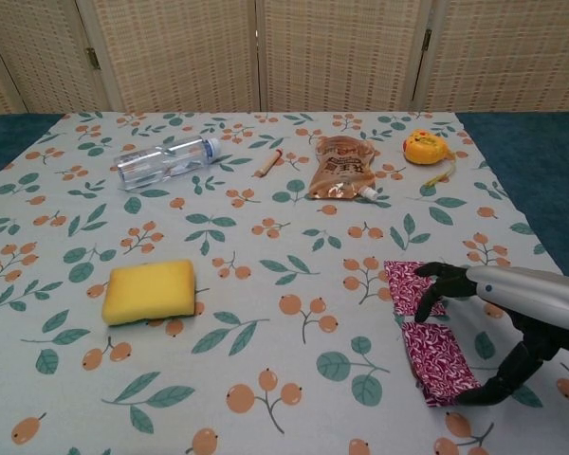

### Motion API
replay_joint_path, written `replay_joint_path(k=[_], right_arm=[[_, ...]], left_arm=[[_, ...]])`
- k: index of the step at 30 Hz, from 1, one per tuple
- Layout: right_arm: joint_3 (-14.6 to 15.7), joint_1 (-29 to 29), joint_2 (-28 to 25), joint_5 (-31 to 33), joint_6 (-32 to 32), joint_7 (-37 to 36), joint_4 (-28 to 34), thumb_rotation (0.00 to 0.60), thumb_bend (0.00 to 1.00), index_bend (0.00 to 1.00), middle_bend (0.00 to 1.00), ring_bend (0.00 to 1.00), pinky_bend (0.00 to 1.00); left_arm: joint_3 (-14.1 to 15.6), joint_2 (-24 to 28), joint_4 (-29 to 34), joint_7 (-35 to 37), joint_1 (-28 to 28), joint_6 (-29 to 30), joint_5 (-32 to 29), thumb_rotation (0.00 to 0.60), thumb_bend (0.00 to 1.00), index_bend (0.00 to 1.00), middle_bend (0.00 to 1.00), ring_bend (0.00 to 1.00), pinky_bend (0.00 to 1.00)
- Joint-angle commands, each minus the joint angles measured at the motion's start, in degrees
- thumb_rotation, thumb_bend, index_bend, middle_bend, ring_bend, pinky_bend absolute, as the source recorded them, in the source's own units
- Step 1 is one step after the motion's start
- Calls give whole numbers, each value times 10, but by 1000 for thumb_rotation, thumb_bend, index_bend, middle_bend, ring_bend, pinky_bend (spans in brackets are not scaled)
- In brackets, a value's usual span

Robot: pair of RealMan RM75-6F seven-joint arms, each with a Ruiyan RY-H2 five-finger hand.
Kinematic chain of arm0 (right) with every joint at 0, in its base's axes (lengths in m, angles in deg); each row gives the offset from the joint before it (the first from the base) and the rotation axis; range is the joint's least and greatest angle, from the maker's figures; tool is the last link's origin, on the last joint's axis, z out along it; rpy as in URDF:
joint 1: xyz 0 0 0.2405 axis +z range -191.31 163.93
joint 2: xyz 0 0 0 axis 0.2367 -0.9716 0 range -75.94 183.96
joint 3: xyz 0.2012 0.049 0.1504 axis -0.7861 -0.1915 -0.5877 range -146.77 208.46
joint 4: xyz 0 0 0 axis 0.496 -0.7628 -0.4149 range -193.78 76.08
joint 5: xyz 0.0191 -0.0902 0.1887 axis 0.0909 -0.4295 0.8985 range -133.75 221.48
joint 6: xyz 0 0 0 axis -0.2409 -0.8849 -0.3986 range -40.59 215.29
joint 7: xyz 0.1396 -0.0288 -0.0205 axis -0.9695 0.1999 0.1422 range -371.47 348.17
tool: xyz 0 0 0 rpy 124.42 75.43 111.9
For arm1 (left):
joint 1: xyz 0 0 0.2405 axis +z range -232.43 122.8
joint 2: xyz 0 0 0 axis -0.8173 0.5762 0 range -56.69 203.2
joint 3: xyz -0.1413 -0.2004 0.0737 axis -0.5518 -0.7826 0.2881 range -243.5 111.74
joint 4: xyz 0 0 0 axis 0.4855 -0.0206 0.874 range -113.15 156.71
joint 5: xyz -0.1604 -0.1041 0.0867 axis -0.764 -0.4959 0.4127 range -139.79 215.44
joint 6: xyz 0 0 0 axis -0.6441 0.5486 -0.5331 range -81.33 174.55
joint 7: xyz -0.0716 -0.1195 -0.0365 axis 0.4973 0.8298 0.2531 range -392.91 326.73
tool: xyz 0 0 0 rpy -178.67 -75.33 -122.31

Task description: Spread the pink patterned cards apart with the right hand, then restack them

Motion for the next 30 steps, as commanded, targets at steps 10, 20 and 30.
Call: replay_joint_path(k=[10,20,30], right_arm=[[5,-3,3,6,1,2,-2,531,148,242,0,0,0],[-6,-8,-9,-7,-18,-9,3,531,148,240,0,0,0],[-59,45,-7,49,5,47,-35,530,148,239,0,0,0]], left_arm=[[0,-2,-5,4,0,-1,0,600,272,158,16,47,0],[0,-3,-7,6,-1,-2,1,600,272,158,17,47,0],[0,0,3,-1,-2,1,4,600,272,158,17,47,0]])
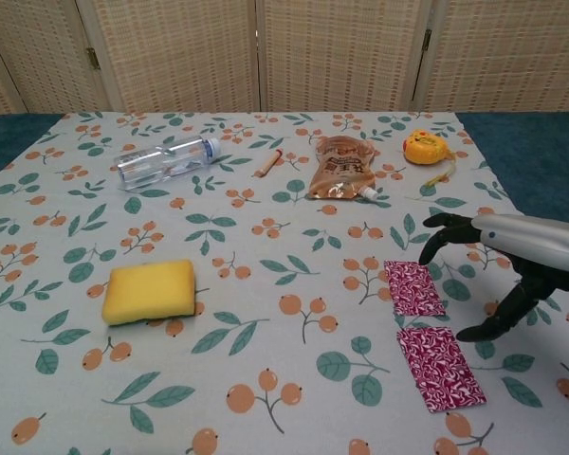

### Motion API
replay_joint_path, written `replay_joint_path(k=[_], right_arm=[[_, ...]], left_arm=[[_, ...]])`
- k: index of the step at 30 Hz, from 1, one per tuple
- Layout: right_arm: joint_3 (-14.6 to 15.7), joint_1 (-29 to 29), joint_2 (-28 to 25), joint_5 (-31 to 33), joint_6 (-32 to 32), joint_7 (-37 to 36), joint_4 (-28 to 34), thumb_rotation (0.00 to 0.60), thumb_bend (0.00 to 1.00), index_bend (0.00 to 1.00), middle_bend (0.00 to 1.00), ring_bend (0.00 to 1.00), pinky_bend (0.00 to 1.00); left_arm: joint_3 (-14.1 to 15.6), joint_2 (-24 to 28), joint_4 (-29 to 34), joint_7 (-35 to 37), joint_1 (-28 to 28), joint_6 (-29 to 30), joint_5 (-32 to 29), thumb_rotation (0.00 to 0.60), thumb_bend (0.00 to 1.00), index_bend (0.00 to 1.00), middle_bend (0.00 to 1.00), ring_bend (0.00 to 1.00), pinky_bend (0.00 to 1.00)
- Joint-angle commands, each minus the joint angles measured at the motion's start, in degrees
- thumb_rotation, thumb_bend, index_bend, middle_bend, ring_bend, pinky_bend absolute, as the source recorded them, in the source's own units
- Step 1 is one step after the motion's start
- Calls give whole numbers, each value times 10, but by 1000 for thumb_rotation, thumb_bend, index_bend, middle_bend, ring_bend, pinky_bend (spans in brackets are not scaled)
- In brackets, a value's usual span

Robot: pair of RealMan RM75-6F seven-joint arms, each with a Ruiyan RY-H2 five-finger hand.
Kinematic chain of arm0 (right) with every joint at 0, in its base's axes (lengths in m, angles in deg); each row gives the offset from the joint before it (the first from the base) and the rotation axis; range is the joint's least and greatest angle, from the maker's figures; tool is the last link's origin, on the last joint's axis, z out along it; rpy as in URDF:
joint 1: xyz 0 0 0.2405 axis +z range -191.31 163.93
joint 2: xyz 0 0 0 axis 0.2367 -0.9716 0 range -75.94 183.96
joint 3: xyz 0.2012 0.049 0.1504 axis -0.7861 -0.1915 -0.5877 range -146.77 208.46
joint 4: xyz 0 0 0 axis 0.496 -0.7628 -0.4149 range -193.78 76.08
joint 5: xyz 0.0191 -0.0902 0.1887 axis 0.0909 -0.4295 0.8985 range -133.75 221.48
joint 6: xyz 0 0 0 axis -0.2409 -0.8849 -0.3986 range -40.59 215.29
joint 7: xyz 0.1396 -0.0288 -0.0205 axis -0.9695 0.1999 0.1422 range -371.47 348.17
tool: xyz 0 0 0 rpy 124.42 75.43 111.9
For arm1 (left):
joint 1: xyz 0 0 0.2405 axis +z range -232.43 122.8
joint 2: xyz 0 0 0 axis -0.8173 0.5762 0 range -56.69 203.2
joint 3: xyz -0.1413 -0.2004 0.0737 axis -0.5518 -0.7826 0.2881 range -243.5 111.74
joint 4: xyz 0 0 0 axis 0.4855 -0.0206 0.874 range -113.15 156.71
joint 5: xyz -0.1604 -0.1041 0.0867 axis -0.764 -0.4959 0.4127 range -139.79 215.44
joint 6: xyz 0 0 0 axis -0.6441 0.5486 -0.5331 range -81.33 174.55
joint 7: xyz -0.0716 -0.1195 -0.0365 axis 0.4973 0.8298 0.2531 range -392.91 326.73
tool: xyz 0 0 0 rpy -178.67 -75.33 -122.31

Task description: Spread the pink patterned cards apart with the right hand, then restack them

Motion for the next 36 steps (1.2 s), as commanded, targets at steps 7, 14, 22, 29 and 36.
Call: replay_joint_path(k=[7,14,22,29,36], right_arm=[[-33,60,48,88,37,63,-69,530,148,239,0,0,0],[-38,82,72,118,50,71,-107,533,148,239,0,0,0],[-32,91,82,127,49,75,-113,531,148,239,0,0,0],[-30,97,88,138,43,80,-120,530,148,239,0,0,0],[-28,104,92,150,44,84,-124,531,149,239,0,0,0]], left_arm=[[1,5,7,-5,3,0,-3,600,272,158,16,47,0],[2,6,8,-7,5,-1,-7,600,272,158,16,47,0],[2,5,7,-7,5,-2,-8,600,272,157,17,47,0],[2,3,4,-6,5,-3,-8,600,272,156,17,47,0],[2,2,2,-5,5,-5,-9,600,272,156,17,47,0]])
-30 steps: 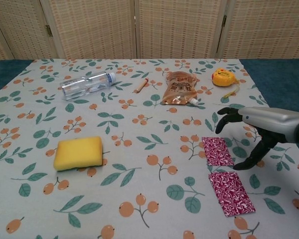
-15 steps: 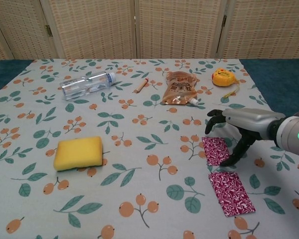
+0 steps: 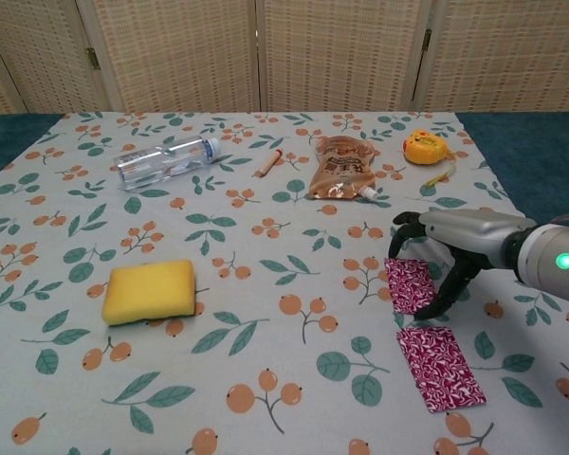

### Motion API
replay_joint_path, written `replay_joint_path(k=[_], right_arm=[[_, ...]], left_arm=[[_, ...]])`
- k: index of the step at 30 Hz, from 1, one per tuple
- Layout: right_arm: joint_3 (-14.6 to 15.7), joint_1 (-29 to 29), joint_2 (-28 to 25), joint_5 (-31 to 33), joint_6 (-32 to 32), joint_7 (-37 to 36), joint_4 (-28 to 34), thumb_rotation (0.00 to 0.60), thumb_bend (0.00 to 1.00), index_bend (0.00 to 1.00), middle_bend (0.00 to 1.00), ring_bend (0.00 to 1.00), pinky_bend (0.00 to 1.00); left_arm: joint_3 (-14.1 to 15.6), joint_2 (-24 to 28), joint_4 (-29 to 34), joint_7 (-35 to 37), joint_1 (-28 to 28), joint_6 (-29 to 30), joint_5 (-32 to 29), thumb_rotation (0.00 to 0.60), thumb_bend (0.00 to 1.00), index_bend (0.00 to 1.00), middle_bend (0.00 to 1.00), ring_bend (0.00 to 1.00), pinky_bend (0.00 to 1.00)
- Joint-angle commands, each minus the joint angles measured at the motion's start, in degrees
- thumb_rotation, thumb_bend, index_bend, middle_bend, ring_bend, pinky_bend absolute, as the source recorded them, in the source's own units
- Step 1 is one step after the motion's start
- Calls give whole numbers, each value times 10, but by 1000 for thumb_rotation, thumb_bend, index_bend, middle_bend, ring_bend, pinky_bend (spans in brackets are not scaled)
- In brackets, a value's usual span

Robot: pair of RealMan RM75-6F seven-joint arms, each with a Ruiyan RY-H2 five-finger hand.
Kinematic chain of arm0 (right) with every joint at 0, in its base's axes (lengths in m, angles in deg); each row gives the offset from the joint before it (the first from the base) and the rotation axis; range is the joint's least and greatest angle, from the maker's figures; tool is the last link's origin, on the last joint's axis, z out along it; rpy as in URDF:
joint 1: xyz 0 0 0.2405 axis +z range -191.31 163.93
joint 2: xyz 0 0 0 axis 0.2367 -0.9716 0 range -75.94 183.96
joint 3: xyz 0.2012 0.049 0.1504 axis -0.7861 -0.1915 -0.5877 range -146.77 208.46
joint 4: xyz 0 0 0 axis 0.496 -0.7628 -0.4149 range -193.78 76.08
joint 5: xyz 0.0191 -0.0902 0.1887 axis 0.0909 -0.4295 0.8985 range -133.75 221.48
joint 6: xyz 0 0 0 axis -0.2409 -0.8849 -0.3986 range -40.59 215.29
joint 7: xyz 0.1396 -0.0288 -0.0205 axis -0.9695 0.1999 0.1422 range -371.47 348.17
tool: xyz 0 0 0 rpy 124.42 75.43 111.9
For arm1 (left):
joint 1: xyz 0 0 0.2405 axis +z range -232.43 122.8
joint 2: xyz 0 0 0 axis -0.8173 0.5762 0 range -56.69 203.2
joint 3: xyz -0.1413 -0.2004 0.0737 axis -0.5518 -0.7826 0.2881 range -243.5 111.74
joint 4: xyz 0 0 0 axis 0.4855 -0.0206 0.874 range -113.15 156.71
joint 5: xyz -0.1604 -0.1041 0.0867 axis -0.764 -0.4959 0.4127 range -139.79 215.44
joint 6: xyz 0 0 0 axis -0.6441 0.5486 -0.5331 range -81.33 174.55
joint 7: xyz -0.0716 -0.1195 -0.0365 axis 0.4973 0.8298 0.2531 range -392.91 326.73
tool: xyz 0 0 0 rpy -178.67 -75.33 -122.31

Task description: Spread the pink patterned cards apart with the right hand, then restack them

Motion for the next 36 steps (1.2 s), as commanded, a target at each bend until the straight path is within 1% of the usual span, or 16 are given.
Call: replay_joint_path(k=[1,5,9,15,21,25,28,31,36], right_arm=[[2,2,1,4,0,2,-1,531,148,239,0,0,0],[5,4,0,13,0,6,1,530,148,239,0,0,0],[5,5,-4,20,-1,5,7,544,148,244,0,0,0],[7,-1,-21,6,-10,-9,26,556,148,256,2,0,0],[14,-15,-61,-24,-25,-27,72,556,147,255,2,0,0],[30,-31,-97,-59,-29,-47,122,556,149,255,2,0,0],[51,-41,-114,-95,-24,-58,146,557,148,255,2,0,0],[72,-51,-120,-129,-21,-67,158,554,148,255,2,0,0],[94,-62,-114,-171,-16,-77,159,556,148,256,2,0,0]], left_arm=[[0,0,-1,0,0,-1,0,600,272,156,17,47,0],[0,-1,-2,1,-1,-2,0,600,272,156,17,47,0],[0,-2,-3,1,-1,-3,0,600,272,156,16,47,0],[0,-3,-4,1,-2,-3,1,600,272,155,16,47,0],[-1,-2,-2,0,-2,-3,0,600,272,152,16,47,0],[-1,-2,2,-5,-4,-4,2,600,272,152,17,47,0],[-1,-1,6,-8,-5,-3,4,600,271,152,17,47,0],[-1,1,9,-11,-5,-2,5,600,272,152,16,47,0],[-1,3,14,-13,-4,1,6,600,272,152,17,47,0]])
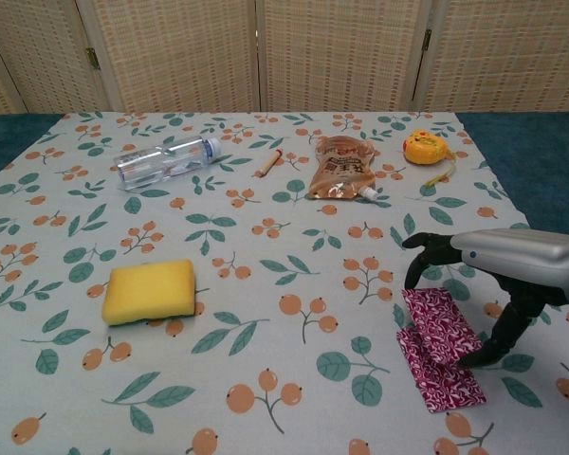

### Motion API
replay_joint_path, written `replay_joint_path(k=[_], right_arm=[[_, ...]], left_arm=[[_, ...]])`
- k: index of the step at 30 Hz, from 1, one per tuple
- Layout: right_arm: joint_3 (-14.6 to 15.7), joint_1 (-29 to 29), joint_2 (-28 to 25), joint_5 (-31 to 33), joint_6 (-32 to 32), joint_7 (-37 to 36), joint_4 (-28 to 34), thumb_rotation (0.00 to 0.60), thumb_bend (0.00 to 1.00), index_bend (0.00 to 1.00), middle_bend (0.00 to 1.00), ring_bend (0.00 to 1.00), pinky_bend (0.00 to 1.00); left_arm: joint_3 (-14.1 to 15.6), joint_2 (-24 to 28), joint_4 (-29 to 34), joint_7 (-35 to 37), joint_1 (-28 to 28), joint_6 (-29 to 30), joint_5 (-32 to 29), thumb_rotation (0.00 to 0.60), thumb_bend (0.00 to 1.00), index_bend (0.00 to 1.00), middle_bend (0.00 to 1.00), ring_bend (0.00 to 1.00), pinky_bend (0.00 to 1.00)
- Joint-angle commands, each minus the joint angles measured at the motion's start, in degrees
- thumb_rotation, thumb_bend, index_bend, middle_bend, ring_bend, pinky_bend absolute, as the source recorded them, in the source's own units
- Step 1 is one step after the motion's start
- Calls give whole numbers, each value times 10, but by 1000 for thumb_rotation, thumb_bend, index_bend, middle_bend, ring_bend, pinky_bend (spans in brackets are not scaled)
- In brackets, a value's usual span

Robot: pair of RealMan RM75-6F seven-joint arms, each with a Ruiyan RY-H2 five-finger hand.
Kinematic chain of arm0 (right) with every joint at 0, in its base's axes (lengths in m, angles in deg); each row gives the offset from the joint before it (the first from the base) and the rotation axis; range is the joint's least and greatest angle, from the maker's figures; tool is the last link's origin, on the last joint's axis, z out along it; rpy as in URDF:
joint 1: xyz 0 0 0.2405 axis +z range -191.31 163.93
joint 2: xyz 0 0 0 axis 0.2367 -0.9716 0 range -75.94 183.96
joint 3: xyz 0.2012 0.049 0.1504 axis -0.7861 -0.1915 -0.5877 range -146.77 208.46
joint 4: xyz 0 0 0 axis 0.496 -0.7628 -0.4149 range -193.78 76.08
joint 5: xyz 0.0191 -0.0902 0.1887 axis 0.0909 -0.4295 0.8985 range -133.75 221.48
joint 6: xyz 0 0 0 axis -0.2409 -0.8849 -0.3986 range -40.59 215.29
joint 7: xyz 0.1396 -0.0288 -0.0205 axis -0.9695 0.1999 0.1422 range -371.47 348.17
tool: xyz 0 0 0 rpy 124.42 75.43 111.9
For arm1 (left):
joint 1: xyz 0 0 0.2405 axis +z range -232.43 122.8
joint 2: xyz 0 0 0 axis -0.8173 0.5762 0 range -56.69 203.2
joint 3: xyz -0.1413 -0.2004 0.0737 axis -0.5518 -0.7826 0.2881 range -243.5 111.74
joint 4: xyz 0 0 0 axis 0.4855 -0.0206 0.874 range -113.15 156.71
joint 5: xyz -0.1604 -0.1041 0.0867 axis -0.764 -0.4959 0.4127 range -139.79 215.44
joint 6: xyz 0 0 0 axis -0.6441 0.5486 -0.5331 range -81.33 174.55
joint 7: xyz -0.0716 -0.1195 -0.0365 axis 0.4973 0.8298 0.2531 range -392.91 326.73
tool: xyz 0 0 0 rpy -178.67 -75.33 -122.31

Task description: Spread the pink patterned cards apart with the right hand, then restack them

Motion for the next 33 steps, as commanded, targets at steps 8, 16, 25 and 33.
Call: replay_joint_path(k=[8,16,25,33], right_arm=[[22,-16,17,-38,2,-3,-10,557,148,255,2,0,0],[21,-23,24,-38,-4,3,-16,555,148,255,2,0,0],[21,-27,27,-33,0,5,-17,553,148,255,2,0,0],[20,-29,29,-30,3,7,-18,552,148,255,1,0,0]], left_arm=[[1,0,-2,4,4,3,-1,600,272,151,17,47,0],[2,-1,-7,9,4,1,-2,600,272,153,17,47,0],[3,-2,-10,12,3,0,0,600,272,157,17,48,0],[3,-2,-11,13,4,-1,-1,600,272,158,17,47,0]])
